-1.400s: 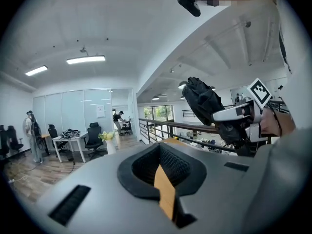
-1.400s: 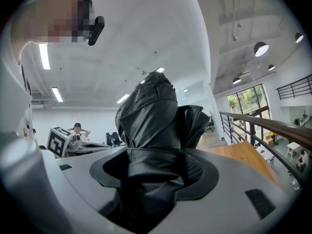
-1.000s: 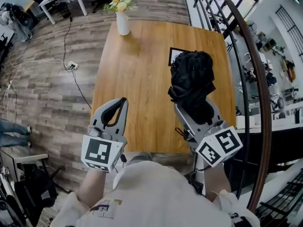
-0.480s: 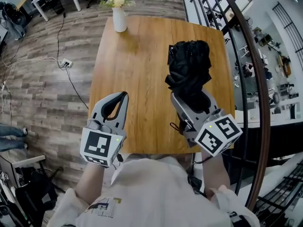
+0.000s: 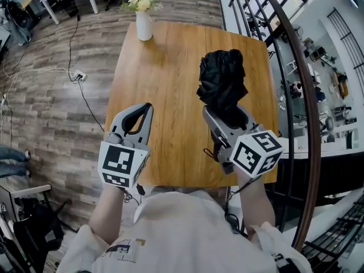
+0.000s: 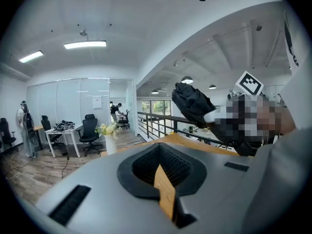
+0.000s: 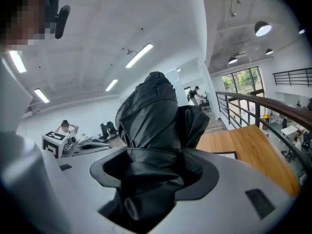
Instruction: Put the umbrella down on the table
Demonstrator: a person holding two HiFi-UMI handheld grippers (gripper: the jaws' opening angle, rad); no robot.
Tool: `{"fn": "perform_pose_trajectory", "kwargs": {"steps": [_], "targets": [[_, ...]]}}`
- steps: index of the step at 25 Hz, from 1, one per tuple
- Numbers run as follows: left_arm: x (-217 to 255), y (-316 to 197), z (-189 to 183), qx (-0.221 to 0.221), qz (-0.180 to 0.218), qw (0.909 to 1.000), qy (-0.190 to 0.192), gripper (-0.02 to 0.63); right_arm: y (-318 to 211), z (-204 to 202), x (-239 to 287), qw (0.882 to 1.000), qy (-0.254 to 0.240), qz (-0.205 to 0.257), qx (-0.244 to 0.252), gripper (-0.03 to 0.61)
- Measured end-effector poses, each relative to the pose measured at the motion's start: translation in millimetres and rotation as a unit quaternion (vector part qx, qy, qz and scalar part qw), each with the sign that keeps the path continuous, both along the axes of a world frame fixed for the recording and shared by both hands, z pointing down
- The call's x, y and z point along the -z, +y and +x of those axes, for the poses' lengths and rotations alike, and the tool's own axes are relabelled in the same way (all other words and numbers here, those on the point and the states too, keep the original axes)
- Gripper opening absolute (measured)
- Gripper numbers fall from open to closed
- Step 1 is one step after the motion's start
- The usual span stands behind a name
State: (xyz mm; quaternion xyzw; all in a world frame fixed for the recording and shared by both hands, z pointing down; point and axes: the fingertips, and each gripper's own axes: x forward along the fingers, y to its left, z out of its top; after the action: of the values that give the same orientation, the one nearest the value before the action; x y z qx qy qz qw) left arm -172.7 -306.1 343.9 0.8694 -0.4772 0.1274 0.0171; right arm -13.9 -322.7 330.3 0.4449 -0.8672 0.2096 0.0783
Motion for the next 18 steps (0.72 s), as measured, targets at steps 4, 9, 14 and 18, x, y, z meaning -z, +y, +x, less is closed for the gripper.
{"fn": "perform_pose_trajectory", "kwargs": {"steps": [4, 9, 14, 18], "targets": [[-3, 0, 5, 0.017, 0.0, 0.9999, -0.002, 0.017, -4, -1, -6, 1.0, 0.0, -0.016, 0.017, 0.296], [-14, -9, 9, 0.038, -0.011, 0.9992, 0.002, 0.017, -18, -9, -9, 0.999, -0.014, -0.021, 0.043, 0.298], [-11, -36, 8, 0.043, -0.013, 0.999, 0.007, 0.017, -60, -17, 3, 0.998, 0.037, 0.011, 0.059, 0.298], [-19, -55, 8, 0.04, -0.025, 0.9989, -0.006, 0.017, -94, -29, -5, 0.997, 0.023, -0.006, 0.067, 0.298]]}}
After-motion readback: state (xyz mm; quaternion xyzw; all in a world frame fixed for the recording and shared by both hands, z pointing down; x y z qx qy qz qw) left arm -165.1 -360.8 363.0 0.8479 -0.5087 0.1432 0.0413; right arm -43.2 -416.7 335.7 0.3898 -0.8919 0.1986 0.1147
